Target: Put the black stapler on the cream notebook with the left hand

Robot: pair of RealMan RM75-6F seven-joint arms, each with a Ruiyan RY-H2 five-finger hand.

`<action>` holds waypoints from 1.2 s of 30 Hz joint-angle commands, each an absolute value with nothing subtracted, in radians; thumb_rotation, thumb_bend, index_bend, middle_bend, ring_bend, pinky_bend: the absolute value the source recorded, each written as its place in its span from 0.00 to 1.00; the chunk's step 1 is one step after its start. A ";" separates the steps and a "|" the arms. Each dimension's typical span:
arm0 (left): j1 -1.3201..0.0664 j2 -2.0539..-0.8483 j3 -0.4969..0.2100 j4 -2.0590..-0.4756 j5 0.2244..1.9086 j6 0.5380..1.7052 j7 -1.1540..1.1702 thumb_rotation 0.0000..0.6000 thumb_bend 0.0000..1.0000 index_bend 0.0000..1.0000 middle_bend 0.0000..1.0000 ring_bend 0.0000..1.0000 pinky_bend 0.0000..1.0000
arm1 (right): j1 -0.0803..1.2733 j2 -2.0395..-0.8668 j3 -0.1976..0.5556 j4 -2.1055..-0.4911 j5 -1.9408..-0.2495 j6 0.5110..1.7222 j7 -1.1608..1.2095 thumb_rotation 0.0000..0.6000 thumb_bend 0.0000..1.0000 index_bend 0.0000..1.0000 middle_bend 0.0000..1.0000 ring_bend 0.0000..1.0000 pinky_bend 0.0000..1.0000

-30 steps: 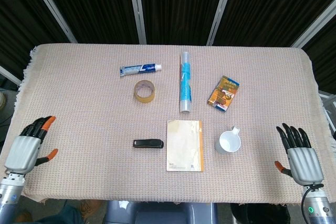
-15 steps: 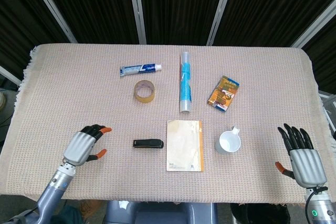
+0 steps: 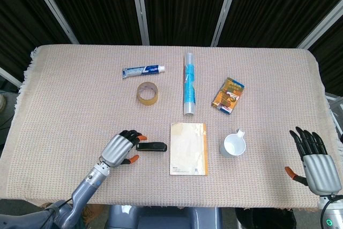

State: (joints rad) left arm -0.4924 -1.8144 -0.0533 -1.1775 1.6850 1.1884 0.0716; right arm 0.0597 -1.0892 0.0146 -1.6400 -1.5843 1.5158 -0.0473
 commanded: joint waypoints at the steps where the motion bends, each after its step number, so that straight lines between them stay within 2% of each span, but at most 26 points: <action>1: -0.518 -1.845 -0.062 -1.151 1.679 1.171 0.080 1.00 0.27 0.31 0.31 0.25 0.35 | 0.059 -1.085 0.011 -1.640 -1.590 1.515 -0.041 1.00 0.14 0.00 0.00 0.00 0.00; 8: -0.556 -1.897 -0.072 -1.083 1.675 1.167 0.104 1.00 0.29 0.41 0.38 0.30 0.35 | 0.052 -1.073 0.014 -1.641 -1.590 1.528 -0.016 1.00 0.14 0.00 0.00 0.00 0.00; 18: -0.597 -1.966 -0.091 -0.986 1.636 1.147 0.109 1.00 0.30 0.43 0.39 0.31 0.35 | 0.043 -1.061 -0.006 -1.650 -1.629 1.538 -0.010 1.00 0.14 0.00 0.00 0.00 0.00; 22: -0.605 -1.977 -0.082 -0.970 1.636 1.156 0.101 1.00 0.31 0.48 0.41 0.32 0.37 | 0.042 -1.062 -0.007 -1.650 -1.634 1.539 -0.012 1.00 0.14 0.00 0.00 0.00 0.00; 30: -0.612 -1.969 -0.078 -1.002 1.658 1.228 0.065 1.00 0.38 0.60 0.52 0.43 0.47 | 0.040 -1.065 -0.006 -1.651 -1.633 1.539 -0.022 1.00 0.14 0.00 0.00 0.00 0.00; 36: -0.624 -1.938 -0.085 -1.084 1.685 1.288 0.037 1.00 0.38 0.63 0.53 0.44 0.48 | 0.038 -1.067 -0.006 -1.655 -1.636 1.542 -0.027 1.00 0.14 0.00 0.00 0.00 0.00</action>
State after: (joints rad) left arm -0.6178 -1.9493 -0.0813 -1.0636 1.6751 1.2720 0.0446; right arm 0.0381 -1.0667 -0.0054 -1.6544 -1.6355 1.5423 -0.0261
